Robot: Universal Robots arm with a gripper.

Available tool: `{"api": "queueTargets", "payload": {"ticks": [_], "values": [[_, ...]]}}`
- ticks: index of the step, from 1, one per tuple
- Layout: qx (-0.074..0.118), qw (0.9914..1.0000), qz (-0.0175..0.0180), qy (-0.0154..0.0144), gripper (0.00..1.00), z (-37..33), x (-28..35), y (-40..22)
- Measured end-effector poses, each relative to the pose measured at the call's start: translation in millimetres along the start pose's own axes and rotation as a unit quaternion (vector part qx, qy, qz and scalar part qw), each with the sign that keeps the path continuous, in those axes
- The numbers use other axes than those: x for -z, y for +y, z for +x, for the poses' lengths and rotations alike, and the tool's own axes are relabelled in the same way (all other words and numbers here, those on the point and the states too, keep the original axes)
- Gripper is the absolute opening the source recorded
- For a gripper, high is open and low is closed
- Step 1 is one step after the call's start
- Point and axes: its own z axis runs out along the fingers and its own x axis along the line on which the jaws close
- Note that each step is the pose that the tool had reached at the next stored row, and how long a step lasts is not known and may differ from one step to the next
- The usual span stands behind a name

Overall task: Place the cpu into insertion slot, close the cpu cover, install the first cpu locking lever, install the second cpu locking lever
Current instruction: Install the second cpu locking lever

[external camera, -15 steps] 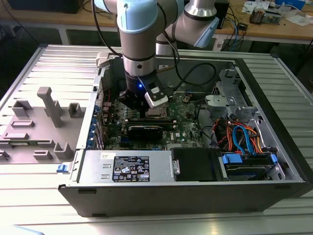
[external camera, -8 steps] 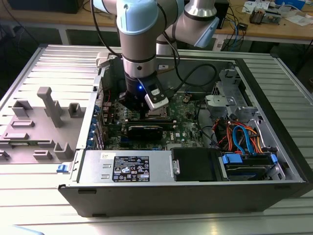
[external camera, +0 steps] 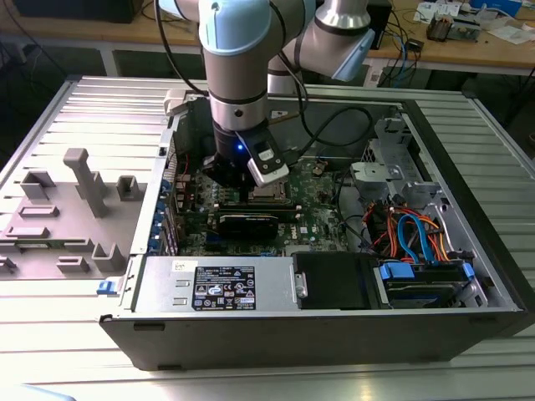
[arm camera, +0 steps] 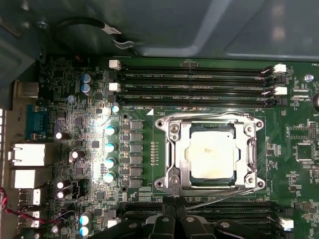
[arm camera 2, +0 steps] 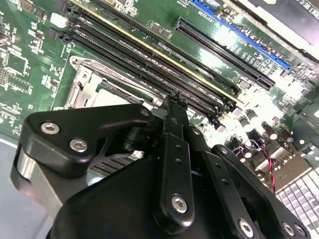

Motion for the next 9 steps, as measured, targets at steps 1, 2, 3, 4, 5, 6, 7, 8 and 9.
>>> {"api": "queueTargets", "payload": {"ticks": [1, 2, 3, 4, 5, 6, 7, 8, 9], "values": [[0.0, 1.0, 0.0, 0.0, 0.11, -0.3, 1.4, 0.0], [0.0, 1.0, 0.0, 0.0, 0.11, -0.7, 2.9, 0.1], [0.0, 1.0, 0.0, 0.0, 0.11, -1.2, 4.0, 0.1], [0.0, 1.0, 0.0, 0.0, 0.11, -1.7, 4.9, 0.2], [0.0, 1.0, 0.0, 0.0001, 0.11, -2.9, 6.9, 0.3], [0.0, 1.0, 0.0, 0.0001, 0.11, -3.5, 8.1, 0.3], [0.0, 1.0, 0.0, 0.0001, 0.11, -4.1, 9.4, 0.3], [0.0, 1.0, 0.0, 0.0002, 0.11, -4.8, 11.2, 0.4], [0.0, 1.0, 0.0, 0.0003, 0.11, -5.9, 13.8, 0.5]]}}
